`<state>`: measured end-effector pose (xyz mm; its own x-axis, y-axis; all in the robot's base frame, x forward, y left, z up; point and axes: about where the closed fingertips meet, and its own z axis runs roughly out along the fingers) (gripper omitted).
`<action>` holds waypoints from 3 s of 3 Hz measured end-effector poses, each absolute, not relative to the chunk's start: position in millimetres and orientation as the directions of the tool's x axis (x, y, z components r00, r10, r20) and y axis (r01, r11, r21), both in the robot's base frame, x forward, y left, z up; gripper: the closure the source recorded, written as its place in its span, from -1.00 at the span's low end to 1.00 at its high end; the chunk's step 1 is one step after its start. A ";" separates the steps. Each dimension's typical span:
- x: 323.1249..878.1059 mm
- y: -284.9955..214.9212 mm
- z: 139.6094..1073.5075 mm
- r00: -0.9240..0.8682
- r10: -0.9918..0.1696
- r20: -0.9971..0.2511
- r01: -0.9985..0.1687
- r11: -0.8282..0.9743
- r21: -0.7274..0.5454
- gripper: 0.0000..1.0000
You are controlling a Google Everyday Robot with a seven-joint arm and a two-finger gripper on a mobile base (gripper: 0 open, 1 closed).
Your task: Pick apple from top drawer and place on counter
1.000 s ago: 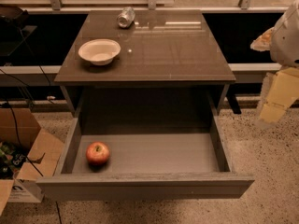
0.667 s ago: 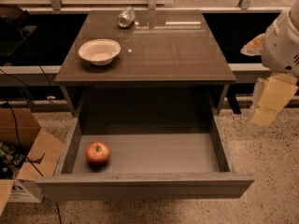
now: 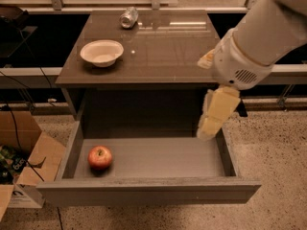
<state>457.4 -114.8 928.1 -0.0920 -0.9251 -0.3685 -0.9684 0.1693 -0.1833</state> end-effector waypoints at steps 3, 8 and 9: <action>489.1 -52.1 888.5 -0.121 -0.868 -0.481 -0.961 0.224 -0.163 -1.00; 559.0 86.3 737.1 -0.123 -0.772 -0.624 -0.987 0.162 -0.007 -1.00; 550.5 129.0 700.6 -0.098 -0.764 -0.637 -0.995 0.086 0.049 -1.00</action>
Offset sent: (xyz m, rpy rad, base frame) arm 0.0174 0.0449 -0.0157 0.0761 -0.0100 0.0259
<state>550.5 129.0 700.6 -0.0976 -0.7644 -0.6373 -0.9951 0.0859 0.0494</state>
